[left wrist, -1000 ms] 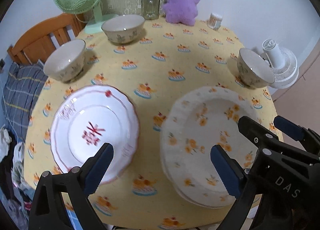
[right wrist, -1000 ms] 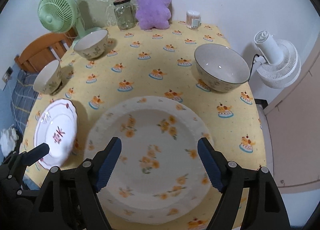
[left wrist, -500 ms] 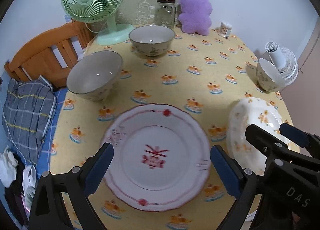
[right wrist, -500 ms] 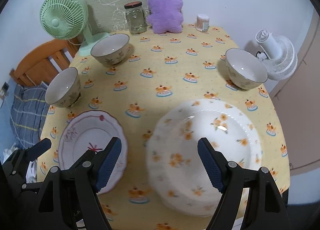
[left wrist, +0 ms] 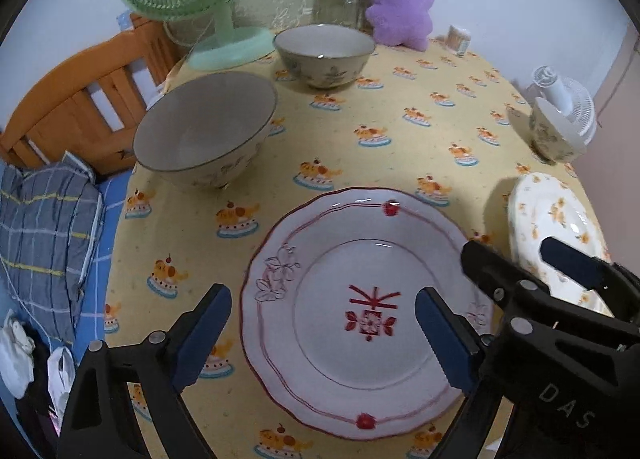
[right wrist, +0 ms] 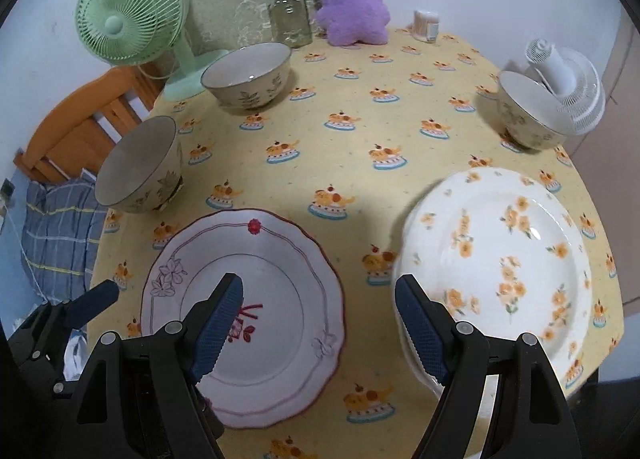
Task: Organize plates and bowls
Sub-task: 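Move both grippers to the red-rimmed plate and grip its rim, then lift the red-rimmed plate with both grippers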
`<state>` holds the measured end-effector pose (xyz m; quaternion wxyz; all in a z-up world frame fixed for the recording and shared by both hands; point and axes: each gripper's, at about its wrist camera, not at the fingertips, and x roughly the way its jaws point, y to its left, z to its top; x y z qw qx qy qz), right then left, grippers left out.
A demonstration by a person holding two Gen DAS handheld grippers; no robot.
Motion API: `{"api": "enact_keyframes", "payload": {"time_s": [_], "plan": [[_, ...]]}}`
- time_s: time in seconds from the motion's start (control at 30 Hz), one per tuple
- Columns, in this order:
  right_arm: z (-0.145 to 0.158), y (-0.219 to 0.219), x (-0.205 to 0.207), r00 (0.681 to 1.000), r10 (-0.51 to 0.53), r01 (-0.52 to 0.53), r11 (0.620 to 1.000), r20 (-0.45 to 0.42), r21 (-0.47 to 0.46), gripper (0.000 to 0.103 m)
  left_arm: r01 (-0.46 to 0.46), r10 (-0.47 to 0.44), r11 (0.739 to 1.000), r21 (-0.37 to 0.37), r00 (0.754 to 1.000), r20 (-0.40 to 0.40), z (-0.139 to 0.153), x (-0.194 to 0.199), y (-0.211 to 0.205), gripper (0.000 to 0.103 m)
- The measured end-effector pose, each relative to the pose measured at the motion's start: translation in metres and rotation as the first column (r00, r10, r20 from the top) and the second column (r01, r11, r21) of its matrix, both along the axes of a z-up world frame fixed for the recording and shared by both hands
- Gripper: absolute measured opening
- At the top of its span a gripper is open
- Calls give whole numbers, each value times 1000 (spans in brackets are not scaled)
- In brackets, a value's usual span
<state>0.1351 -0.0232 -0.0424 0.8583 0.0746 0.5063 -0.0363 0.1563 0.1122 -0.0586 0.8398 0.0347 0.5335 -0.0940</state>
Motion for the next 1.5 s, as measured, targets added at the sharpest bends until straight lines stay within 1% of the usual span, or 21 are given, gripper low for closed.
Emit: {"api": "enact_keyframes", "payload": {"time_s": [0.07,0.13,0.2,0.37,0.4,0.43,0.5,0.57,0.63,0.67,0.73,0.83,0.93,1.1,1.23,1.5], "plan": [[-3,3,4,1000,12,-12,1000,4,-17,81,-22,22,1000,13,1000,4,-5,2,3,92],[-10,7,10,999,33,-33,999,2,-1,81,-42,42,999,18,999,28,-8,4,7,92],[-16,10,14,999,38,-38,999,0,9,81,-49,48,999,24,998,33,-13,7,10,92],[-29,17,23,999,47,-47,999,-16,8,81,-80,81,997,22,997,-5,-28,14,17,91],[-32,18,24,999,48,-48,999,-23,8,81,-84,84,996,20,996,-14,-31,15,17,89],[-35,19,26,998,50,-50,999,-32,7,81,-85,85,996,19,996,-23,-34,16,18,85],[-40,20,29,998,50,-50,999,-44,3,81,-90,90,996,28,995,-36,-39,18,17,82],[-44,20,31,997,50,-50,999,-54,2,81,-92,93,995,28,994,-52,-43,20,17,81],[-49,19,33,996,51,-51,999,-72,10,81,-92,93,996,14,993,-76,-47,20,17,76],[-51,18,34,995,52,-51,999,-82,14,81,-93,93,996,7,992,-84,-49,20,18,77],[-55,18,35,993,59,-57,998,-100,27,81,-91,91,996,8,993,-81,-48,19,17,77],[-57,20,37,991,72,-70,997,-110,15,81,-80,79,997,1,993,-84,-48,16,16,76],[-60,22,39,990,71,-71,997,-124,4,76,-54,54,999,-3,995,-82,-47,15,12,73],[-65,21,42,987,63,-67,997,-148,-23,70,-53,53,999,7,995,-83,-47,16,9,73],[-65,20,42,983,78,-83,996,-165,-22,70,-49,50,999,10,994,-96,-46,14,8,73],[-58,20,29,980,64,-68,997,-188,-18,70,-33,33,999,4,993,-113,-38,2,10,73]]}}
